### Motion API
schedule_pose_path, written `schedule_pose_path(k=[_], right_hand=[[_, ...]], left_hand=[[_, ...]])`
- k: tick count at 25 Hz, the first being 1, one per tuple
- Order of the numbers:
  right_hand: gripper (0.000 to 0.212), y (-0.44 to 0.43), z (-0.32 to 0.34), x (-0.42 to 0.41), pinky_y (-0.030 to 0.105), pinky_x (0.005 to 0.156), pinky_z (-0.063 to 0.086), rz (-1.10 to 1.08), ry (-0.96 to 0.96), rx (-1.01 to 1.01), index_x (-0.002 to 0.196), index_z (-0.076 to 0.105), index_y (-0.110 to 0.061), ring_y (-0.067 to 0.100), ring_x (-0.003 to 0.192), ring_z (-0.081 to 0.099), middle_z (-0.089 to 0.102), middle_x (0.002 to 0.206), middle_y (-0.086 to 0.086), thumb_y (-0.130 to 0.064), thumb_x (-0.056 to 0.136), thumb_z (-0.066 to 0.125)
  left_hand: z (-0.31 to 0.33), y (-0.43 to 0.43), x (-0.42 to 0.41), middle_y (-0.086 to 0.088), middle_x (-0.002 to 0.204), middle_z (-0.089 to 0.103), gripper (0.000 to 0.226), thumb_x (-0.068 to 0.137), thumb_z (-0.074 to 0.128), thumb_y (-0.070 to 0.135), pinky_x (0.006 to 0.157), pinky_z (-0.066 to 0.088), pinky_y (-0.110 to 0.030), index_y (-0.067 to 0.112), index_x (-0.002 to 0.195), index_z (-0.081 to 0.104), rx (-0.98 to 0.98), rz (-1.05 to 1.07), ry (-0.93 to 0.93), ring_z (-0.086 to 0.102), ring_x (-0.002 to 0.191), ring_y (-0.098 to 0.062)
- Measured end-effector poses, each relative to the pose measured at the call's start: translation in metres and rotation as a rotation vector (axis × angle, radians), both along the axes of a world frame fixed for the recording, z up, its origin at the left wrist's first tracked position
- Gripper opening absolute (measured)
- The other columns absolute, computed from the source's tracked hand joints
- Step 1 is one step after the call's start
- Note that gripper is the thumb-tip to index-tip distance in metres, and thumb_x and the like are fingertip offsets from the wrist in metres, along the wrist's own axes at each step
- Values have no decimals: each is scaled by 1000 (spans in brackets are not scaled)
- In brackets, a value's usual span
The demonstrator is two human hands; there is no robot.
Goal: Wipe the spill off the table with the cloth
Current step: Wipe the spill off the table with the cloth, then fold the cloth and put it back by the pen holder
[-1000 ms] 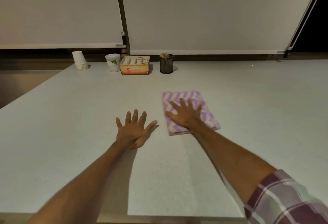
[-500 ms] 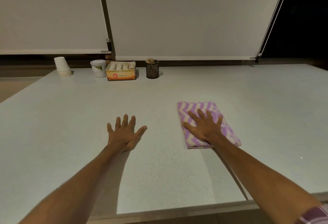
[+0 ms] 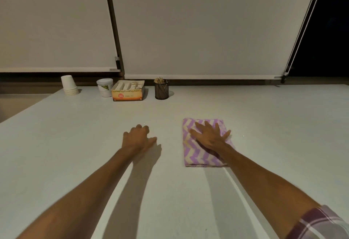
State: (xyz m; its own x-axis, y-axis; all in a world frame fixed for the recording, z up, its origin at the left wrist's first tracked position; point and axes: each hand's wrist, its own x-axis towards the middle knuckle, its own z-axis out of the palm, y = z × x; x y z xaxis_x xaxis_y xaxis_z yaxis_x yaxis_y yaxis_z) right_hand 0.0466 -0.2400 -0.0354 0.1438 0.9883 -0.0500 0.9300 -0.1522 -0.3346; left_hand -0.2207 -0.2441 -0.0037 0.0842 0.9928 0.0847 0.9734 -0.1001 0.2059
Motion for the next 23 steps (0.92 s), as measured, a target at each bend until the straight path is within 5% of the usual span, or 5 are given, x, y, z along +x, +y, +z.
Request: schedule_pose_path(k=[4, 9, 14, 18, 23], right_hand=[[56, 13, 31, 48, 52, 110, 27, -214, 149, 110, 136, 47, -28, 36, 133, 35, 42, 145, 12, -58, 89, 48], [52, 8, 48, 73, 38, 90, 49, -174, 216, -41, 129, 50, -12, 32, 116, 54, 54, 130, 15, -37, 85, 64], [36, 3, 54, 66, 33, 65, 54, -159, 310, -167, 91, 56, -2, 31, 85, 69, 63, 86, 14, -29, 80, 77], [53, 7, 55, 66, 37, 76, 52, -189, 374, -282, 116, 56, 4, 33, 101, 66, 65, 103, 19, -24, 78, 80], [48, 13, 57, 73, 46, 71, 53, -204, 571, -351, 111, 54, 2, 35, 92, 63, 57, 85, 14, -13, 75, 82]], left_hand=[[8, 22, 68, -17, 121, 63, 42, 90, 61, 39, 92, 50, -41, 3, 113, 63, -136, -7, -280, 59, 113, -33], [1, 37, 112, -21, 118, 65, 46, 87, 67, 34, 91, 53, -41, -4, 114, 62, -237, 66, -431, 63, 108, -34], [0, 38, 128, -20, 119, 63, 44, 86, 69, 25, 82, 54, -36, -4, 118, 59, -303, 109, -375, 64, 104, -32], [7, 40, 131, -18, 88, 64, 24, 83, 70, 2, 35, 49, -22, -7, 104, 63, -421, 168, -554, 59, 57, -20], [18, 48, 127, -16, 71, 62, 10, 85, 68, -2, 36, 52, -21, -6, 80, 61, -561, 223, -733, 60, 52, -19]])
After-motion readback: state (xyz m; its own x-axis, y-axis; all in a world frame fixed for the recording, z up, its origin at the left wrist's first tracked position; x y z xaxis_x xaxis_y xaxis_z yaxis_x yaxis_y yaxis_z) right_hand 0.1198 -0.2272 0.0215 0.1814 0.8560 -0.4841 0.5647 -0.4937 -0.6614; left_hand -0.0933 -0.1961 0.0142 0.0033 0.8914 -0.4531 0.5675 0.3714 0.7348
